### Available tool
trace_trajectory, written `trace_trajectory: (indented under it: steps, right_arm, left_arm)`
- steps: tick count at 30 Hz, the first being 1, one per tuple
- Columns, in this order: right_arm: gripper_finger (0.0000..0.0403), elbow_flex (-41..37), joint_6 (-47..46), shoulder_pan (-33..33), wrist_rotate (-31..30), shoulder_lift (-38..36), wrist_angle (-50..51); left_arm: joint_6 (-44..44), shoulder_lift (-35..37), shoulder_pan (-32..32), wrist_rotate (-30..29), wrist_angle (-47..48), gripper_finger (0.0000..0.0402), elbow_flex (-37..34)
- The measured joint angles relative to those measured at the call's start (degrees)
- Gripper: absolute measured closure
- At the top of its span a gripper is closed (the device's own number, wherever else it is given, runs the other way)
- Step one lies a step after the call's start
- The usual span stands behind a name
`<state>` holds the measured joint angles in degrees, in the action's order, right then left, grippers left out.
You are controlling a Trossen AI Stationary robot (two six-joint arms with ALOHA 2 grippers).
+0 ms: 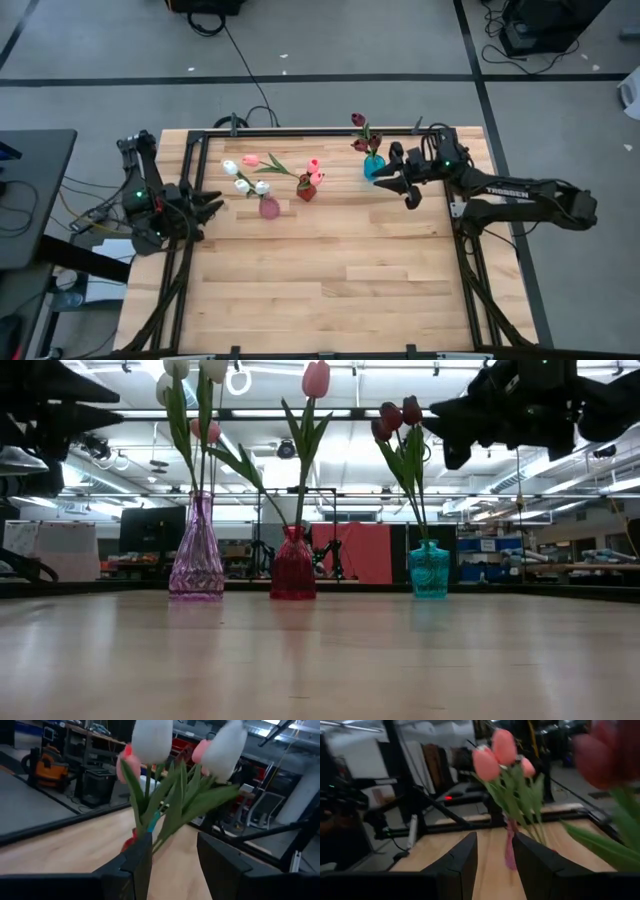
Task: Sort flowers into vase by color
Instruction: Return to Home Position
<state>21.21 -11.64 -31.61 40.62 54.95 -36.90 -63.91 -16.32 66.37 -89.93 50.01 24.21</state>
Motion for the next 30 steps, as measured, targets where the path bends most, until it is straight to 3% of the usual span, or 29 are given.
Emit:
trace_trajectory:
  steps: [5, 8, 12, 17, 20, 23, 26, 30]
  right_arm:
    - [0.0266, 0.0, -2.0, 2.4, 1.6, 5.0, -12.6]
    - [0.0266, 0.0, -5.9, 3.9, 5.6, 7.1, -20.6]
    - [0.0266, 0.0, -12.2, 6.6, 7.2, 8.9, -29.8]
    - [0.0267, 0.9, -16.7, 9.7, 4.7, 7.7, -32.7]
    - [0.027, 3.0, -17.0, 11.6, 0.7, 5.7, -27.6]
    - [0.0276, 5.5, -12.0, 13.5, -5.6, 3.1, -14.5]
    - [0.0281, 9.7, -5.5, 15.5, -18.3, 0.6, 4.6]
    - [0.0285, 16.4, -0.9, 19.4, -38.7, -0.1, 27.1]
  left_arm:
    - [-0.1, 0.0, 0.1, 1.1, -9.0, 0.0241, -5.4]
    - [5.6, -0.1, 0.1, 4.0, -16.8, 0.0241, -7.5]
    - [24.1, -0.1, -0.4, 9.2, -33.7, 0.0241, -7.8]
    - [53.4, -0.1, -2.0, 26.2, -57.2, 0.0241, -7.8]
    - [65.2, -0.1, -2.7, 36.3, -64.2, 0.0241, -7.7]
    - [71.9, -0.1, -3.4, 43.7, -66.2, 0.0241, -7.7]
    - [74.7, -0.2, -4.7, 47.3, -66.8, 0.0241, -7.7]
    - [75.1, -0.2, -6.7, 46.9, -66.9, 0.0241, -7.7]
